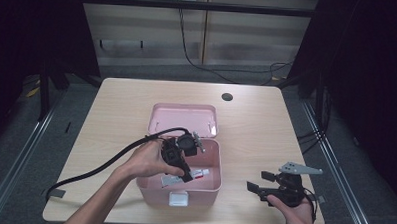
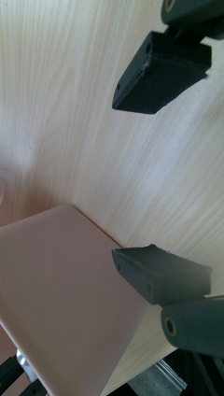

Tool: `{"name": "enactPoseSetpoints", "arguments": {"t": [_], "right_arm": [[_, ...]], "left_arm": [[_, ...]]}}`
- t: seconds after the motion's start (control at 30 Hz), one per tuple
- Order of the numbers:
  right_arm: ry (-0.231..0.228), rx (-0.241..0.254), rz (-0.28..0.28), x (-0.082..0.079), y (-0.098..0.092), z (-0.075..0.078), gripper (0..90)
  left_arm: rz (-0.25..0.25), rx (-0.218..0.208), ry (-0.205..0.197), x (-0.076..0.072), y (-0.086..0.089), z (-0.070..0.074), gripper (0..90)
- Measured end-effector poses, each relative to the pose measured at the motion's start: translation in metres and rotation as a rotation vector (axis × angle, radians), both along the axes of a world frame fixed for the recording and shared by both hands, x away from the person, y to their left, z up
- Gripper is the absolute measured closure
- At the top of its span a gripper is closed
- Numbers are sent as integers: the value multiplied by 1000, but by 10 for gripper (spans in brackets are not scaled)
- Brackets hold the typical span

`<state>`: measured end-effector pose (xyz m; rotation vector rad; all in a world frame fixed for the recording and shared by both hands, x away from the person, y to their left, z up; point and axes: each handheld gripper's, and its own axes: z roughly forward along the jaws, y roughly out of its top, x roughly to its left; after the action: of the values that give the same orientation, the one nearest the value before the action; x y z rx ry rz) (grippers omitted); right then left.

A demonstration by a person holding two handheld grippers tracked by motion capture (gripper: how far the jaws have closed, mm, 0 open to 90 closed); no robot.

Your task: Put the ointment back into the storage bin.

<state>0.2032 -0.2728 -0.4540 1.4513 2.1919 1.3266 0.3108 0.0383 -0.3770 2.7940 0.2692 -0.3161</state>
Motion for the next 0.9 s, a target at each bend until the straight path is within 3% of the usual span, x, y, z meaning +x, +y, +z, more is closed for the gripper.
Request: {"name": "enactPoseSetpoints", "arguments": {"t": [0.3,0.6,0.73,0.9], "right_arm": [[1,4,-8,-1,0,1,231],[-4,4,-4,0,-1,0,231],[-3,2,-3,-1,0,0,230],[0,2,-5,-1,0,0,230]], "left_arm": [[-33,46,30,0,-6,-16,710],[-47,48,70,2,-9,-27,710],[-33,41,69,3,-10,-31,710],[-14,36,106,8,-7,-40,710]]}}
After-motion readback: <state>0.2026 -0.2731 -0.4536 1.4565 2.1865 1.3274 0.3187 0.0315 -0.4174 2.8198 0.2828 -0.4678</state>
